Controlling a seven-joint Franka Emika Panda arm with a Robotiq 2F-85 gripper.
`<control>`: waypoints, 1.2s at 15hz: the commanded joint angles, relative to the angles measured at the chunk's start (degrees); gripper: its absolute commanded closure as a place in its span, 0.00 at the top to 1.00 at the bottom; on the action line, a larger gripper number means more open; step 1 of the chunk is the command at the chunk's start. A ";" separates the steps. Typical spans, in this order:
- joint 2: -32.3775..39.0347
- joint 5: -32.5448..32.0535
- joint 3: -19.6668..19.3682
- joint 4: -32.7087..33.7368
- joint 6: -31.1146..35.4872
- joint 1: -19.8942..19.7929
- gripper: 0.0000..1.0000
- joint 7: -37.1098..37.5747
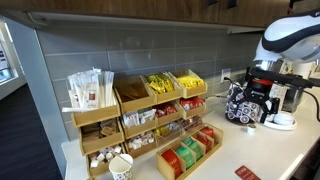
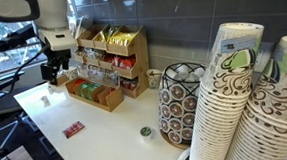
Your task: Remove a sachet from the far right rack of the stand alone snacks rack
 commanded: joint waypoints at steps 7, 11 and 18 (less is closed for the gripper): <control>-3.40 -2.67 1.17 2.20 -7.21 3.51 1.00 -23.71; -3.65 -6.03 1.27 2.72 -7.90 5.70 1.00 -33.13; -2.89 -5.38 1.24 2.59 -6.28 5.96 1.00 -34.04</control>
